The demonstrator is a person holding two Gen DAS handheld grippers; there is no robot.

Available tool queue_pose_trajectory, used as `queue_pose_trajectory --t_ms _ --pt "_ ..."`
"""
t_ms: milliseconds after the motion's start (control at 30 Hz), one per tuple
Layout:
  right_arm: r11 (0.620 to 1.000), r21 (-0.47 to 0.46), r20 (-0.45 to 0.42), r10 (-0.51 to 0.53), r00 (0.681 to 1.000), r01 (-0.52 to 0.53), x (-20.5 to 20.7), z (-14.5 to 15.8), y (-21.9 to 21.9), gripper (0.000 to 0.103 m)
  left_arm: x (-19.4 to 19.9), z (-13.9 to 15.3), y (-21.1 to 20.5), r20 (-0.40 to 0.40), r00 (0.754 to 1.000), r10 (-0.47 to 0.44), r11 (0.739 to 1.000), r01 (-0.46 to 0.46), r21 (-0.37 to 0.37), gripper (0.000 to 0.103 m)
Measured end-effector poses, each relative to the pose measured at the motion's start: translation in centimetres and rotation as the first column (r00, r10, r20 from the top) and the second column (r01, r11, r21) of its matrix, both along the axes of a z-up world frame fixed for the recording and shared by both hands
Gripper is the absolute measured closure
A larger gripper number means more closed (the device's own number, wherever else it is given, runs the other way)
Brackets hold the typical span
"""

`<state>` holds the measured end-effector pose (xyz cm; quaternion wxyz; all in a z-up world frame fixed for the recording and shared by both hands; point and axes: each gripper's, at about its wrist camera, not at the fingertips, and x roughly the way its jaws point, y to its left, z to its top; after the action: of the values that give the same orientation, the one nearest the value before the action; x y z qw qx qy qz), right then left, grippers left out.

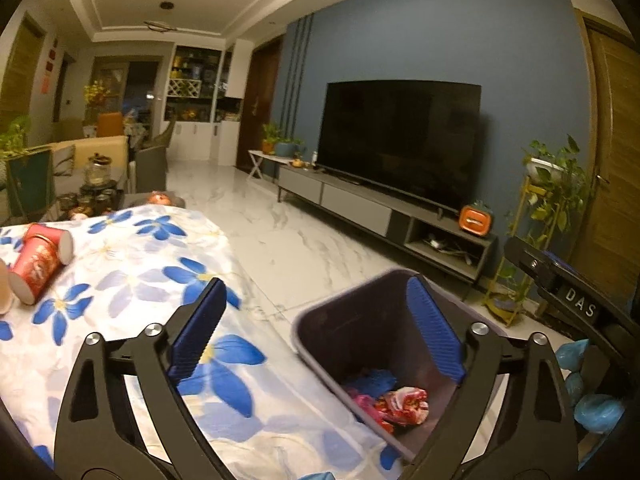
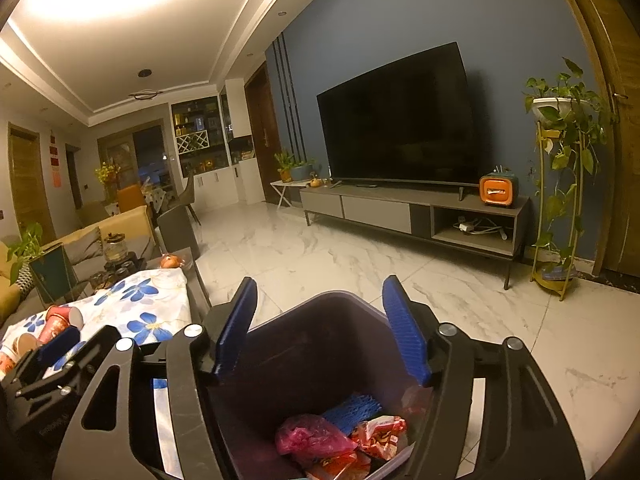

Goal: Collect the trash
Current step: 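Return to the table and grasp the white-and-orange paper cup with the left tool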

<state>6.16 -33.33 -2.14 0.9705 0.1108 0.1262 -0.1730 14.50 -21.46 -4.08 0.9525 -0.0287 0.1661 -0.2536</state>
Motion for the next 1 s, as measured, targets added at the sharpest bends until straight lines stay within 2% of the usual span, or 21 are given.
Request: queue_pose_trajectory --t_ms 200,633,800,1000 --pt "1.0 0.005 -0.007 0.024 1.0 -0.024 0.2 -0.1 0.8 0.028 -0.6 0.6 2.7 0.009 0.997 0.08 0.997 -0.08 -0.004 0.006" --pt "0.996 -0.016 0.001 0.084 0.996 -0.084 0.1 0.5 4.2 0.026 -1.8 1.2 8.0 0.029 0.983 0.182 0.983 -0.182 0.008 0.006" --pt "0.991 -0.023 0.0 0.134 0.991 -0.134 0.6 0.5 6.5 0.026 -2.4 1.0 11.4 0.047 0.963 0.265 0.964 -0.267 0.024 0.006" --pt "0.975 -0.027 -0.003 0.219 0.976 -0.219 1.5 0.3 10.2 0.026 -2.9 0.3 16.9 0.052 0.919 0.39 0.918 -0.393 0.048 0.006"
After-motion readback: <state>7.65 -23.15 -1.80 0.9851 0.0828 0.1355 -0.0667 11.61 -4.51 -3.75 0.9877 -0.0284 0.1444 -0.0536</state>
